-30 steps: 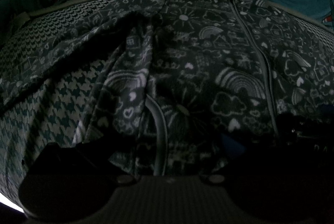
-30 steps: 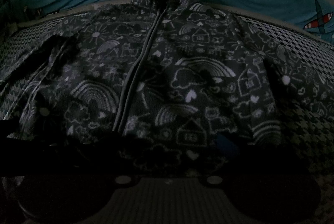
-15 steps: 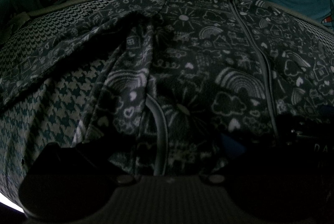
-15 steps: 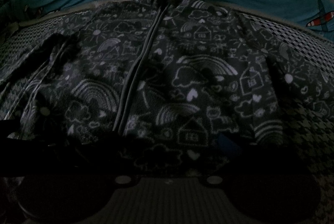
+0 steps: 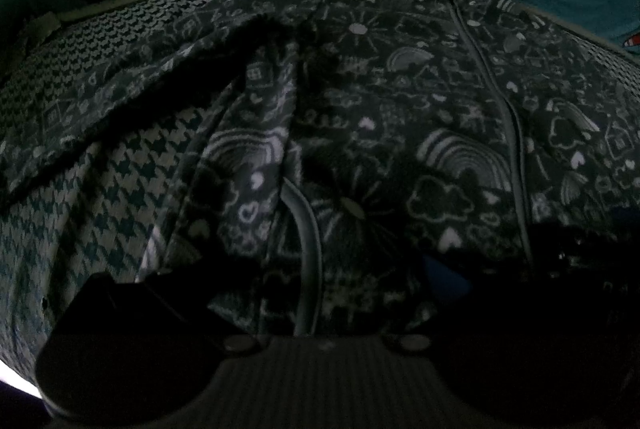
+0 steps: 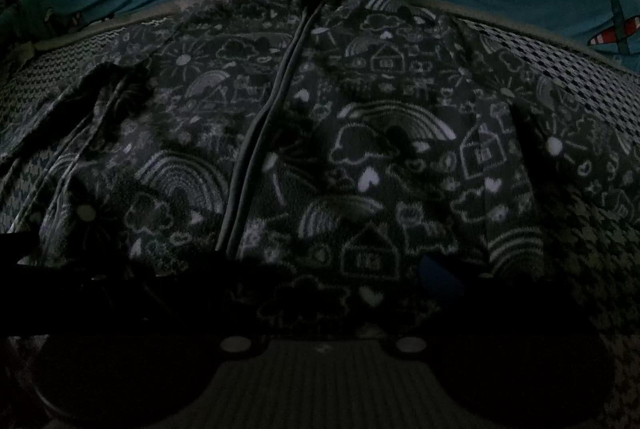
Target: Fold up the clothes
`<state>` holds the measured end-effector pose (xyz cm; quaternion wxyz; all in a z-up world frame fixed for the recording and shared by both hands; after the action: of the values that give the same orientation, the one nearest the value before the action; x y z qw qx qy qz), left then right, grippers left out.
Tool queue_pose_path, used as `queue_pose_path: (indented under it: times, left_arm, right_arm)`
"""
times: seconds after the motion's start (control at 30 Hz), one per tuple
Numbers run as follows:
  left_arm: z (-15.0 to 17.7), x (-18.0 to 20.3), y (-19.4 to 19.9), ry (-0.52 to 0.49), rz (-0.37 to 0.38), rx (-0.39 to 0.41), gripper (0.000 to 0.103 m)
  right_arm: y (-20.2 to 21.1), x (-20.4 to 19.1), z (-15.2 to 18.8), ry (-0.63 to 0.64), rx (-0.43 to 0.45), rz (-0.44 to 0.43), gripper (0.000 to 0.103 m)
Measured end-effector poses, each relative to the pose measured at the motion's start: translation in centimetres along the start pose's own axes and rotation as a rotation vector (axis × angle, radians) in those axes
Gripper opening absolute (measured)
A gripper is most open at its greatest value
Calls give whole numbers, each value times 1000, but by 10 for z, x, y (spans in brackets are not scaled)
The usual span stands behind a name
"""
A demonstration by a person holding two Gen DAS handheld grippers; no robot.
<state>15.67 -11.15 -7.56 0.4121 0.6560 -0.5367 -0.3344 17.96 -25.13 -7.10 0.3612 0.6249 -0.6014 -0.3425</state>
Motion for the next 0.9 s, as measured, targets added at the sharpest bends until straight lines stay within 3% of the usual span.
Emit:
queue_pose_path:
  times: [0.6,0.9]
  left_arm:
    - [1,2,0,-21,-8,16,103]
    - [1,1,3,-50,12,48,103]
  right_arm:
    - [9,5,-4,-1,32,-18,101]
    - [17,26,-10,-54,53,17,89]
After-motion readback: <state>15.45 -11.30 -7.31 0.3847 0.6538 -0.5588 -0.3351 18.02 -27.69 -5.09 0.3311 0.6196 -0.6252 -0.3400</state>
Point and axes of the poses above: each gripper's, at about its wrist camera, not at the fingertips, and y roughly against the way its jaws point, x to its right, z to its underside, the point moved 7 cm from there along -y, roughly the way its jaws point, and after that the axes turned 4 degrees about -x, right-handed, at the moved point
